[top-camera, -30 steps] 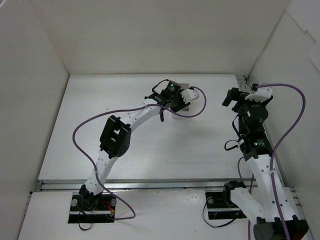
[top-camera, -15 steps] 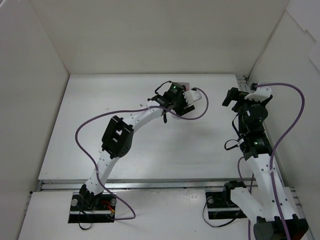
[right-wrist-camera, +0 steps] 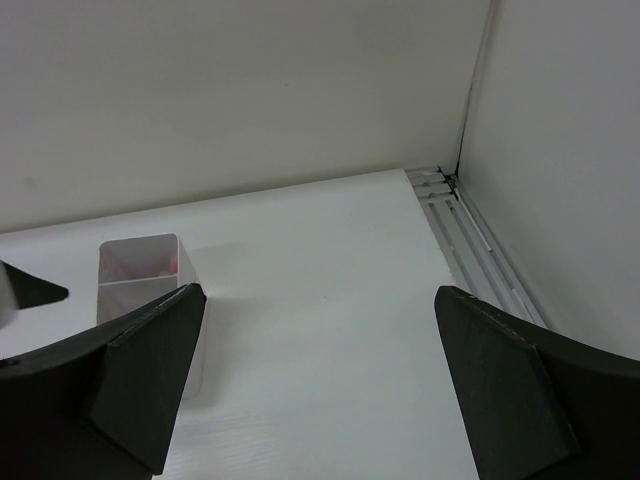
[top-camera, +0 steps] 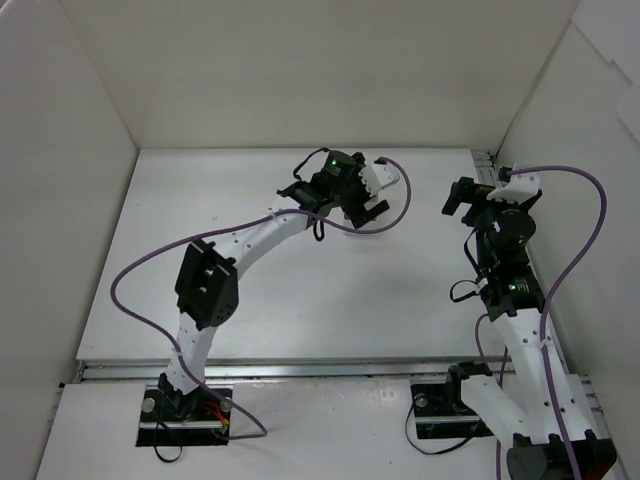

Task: Sort the stationery into containers
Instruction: Reset both arms

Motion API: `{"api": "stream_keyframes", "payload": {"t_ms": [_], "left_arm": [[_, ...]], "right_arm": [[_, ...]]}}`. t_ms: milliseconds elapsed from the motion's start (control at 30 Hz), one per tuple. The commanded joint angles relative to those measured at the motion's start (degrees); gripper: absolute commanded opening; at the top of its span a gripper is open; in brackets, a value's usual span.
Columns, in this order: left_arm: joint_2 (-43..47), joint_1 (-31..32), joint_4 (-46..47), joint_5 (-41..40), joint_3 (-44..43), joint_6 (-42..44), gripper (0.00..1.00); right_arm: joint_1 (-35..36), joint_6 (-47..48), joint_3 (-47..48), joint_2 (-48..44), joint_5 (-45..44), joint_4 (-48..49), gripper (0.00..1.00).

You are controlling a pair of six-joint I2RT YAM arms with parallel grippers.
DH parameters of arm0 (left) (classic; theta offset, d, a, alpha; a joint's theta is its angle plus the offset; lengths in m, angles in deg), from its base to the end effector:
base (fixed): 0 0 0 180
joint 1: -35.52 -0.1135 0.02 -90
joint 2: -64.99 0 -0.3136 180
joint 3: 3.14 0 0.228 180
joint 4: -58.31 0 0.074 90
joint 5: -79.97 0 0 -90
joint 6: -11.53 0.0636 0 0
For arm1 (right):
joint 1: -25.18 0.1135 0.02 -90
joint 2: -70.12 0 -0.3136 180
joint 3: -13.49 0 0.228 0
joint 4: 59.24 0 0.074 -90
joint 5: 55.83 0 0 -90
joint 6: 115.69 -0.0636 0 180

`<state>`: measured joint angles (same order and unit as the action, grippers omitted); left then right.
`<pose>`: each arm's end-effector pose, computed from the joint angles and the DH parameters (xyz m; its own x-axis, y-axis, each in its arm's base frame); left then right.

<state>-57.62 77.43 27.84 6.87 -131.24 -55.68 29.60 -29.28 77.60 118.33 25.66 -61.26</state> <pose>0.3882 -0.3733 0.3425 0.0338 0.4677 -0.8832 0.8917 0.3849 0.2379 0.1634 0.0032 0.4426 0.2429 0.0809 -0.9667 0.0519 0.9940 0.0962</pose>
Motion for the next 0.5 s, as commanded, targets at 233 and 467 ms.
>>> {"api": "stream_keyframes", "payload": {"t_ms": [233, 467], "left_arm": [[36.2, -0.3, 6.2, -13.6, 25.2, -26.2, 1.00], [63.3, -6.7, -2.2, -35.5, 48.1, -48.0, 1.00]], "right_arm": [[-0.5, -4.4, 3.4, 2.2, 3.5, 1.3, 0.98], [-0.2, -13.8, 2.2, 5.0, 3.3, -2.6, 0.98]]}}
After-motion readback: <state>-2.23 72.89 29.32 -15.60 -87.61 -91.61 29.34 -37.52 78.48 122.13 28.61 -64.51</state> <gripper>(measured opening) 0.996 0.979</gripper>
